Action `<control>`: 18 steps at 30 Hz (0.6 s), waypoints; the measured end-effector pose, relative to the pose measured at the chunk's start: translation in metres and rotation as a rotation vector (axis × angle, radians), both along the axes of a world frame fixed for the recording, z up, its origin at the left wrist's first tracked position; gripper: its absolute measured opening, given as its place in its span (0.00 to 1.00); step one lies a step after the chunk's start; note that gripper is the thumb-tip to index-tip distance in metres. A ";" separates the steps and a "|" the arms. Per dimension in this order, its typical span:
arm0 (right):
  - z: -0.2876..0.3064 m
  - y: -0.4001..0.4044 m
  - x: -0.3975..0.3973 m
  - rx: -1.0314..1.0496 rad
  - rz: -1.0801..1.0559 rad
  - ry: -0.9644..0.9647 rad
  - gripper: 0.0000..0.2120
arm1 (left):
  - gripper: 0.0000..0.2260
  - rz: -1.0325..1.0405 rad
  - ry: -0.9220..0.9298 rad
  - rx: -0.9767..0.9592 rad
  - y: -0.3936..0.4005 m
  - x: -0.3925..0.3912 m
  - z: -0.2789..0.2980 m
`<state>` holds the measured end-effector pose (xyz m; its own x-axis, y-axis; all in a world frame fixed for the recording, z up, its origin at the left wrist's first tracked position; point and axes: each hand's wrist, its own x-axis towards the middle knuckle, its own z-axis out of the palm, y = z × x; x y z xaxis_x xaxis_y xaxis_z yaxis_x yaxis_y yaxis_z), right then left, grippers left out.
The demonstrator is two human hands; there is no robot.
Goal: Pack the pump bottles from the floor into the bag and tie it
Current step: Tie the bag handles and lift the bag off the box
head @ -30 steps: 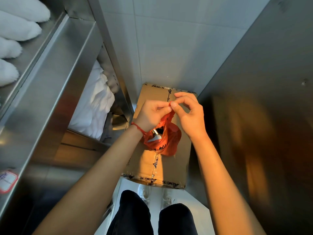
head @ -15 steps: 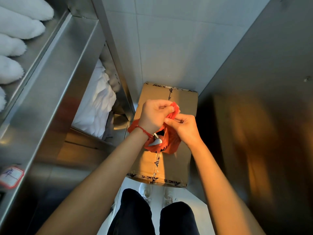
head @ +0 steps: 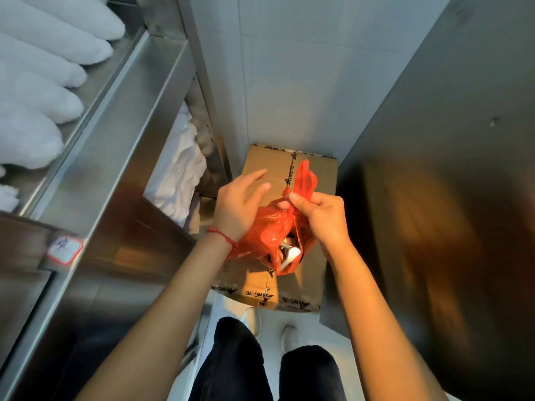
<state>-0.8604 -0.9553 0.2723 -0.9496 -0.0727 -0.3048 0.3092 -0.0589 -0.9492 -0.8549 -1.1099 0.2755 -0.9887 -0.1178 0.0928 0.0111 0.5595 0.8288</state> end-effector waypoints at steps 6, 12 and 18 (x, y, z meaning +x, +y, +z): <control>0.006 0.013 0.036 -0.033 0.063 -0.095 0.11 | 0.17 0.084 0.010 -0.236 0.004 0.077 -0.008; 0.016 0.024 0.086 -0.086 0.152 -0.156 0.14 | 0.16 0.204 0.010 -0.343 0.022 0.160 -0.003; 0.029 0.030 0.140 -0.058 0.243 -0.163 0.09 | 0.16 0.305 0.000 -0.481 0.035 0.242 0.001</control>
